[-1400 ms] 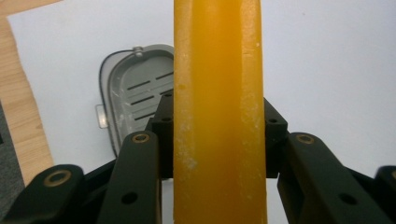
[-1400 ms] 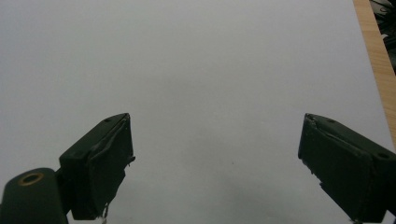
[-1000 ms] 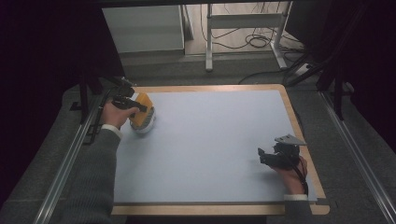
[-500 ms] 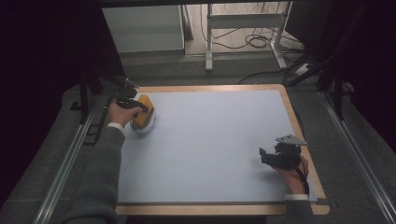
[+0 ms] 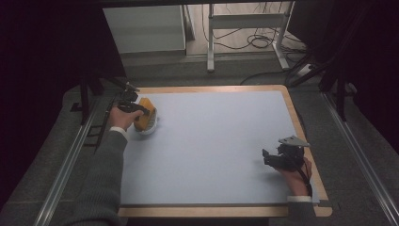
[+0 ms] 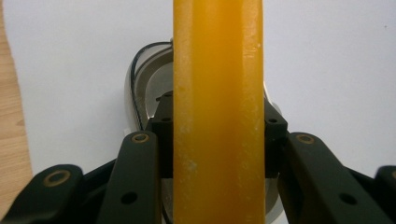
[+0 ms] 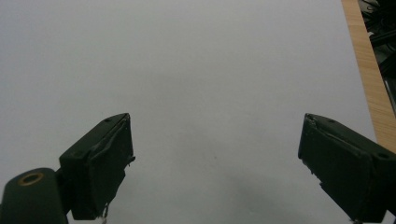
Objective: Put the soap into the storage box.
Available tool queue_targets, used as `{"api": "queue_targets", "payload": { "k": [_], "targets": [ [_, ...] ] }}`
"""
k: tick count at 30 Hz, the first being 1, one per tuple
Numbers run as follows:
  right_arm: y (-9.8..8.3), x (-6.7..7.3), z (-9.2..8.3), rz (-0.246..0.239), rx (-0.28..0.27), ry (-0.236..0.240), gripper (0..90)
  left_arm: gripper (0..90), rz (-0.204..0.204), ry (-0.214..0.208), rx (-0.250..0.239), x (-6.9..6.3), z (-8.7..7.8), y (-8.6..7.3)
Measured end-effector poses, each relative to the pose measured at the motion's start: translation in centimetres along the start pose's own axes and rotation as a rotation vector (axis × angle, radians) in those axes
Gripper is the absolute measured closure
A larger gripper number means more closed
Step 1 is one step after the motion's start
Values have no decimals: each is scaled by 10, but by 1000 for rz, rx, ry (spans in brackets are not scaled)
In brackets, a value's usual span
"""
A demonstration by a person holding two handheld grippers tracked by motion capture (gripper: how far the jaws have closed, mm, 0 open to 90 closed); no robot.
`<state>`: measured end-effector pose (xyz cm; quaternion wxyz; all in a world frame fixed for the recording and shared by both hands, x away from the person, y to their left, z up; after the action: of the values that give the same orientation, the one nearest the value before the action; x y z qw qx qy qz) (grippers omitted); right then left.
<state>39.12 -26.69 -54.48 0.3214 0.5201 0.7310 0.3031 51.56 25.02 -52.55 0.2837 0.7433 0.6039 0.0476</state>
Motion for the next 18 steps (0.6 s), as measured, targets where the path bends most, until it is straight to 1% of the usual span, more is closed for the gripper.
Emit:
{"api": "queue_targets", "payload": {
  "k": [1,4,5,7,10,11,14,15,16,17,18],
  "targets": [
    [0,1,0,-7,3,-3,102,609,3,5,7,0,0,-2],
    [0,1,0,-9,5,-6,102,609,-5,11,13,1,1,-6],
    [0,2,0,-9,2,-2,102,609,-15,7,4,2,1,-7],
    [0,2,0,-11,2,-2,102,608,-19,6,2,2,0,-8],
    [0,3,0,-11,4,-3,102,604,-17,14,-6,1,-1,-8],
    [0,4,0,-12,2,-2,102,587,-21,13,-15,0,-2,-7],
    [1,4,0,-20,-1,-2,102,524,-13,21,-34,-1,-8,-6],
    [1,5,0,-18,1,-2,102,485,-11,31,-38,-1,-10,-6],
    [1,5,0,-18,1,-2,102,455,-11,31,-38,-1,-10,-6],
    [1,6,-1,-22,1,-1,102,408,-15,49,-55,0,-15,-5],
    [1,7,-1,-24,-1,1,102,381,-18,61,-72,2,-19,-4]
  ]
}}
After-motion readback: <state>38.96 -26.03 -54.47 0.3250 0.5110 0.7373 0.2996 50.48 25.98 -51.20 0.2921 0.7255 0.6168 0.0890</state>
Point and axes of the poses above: each handheld gripper's, and its own axes: z roughly forward along the jaws, y roughly out of its top, x roughly to its left, the point moved 7 cm from there along z, roughly forward along the jaws, and after that the axes turned 5 degrees about -y, right-handed, at the moved point
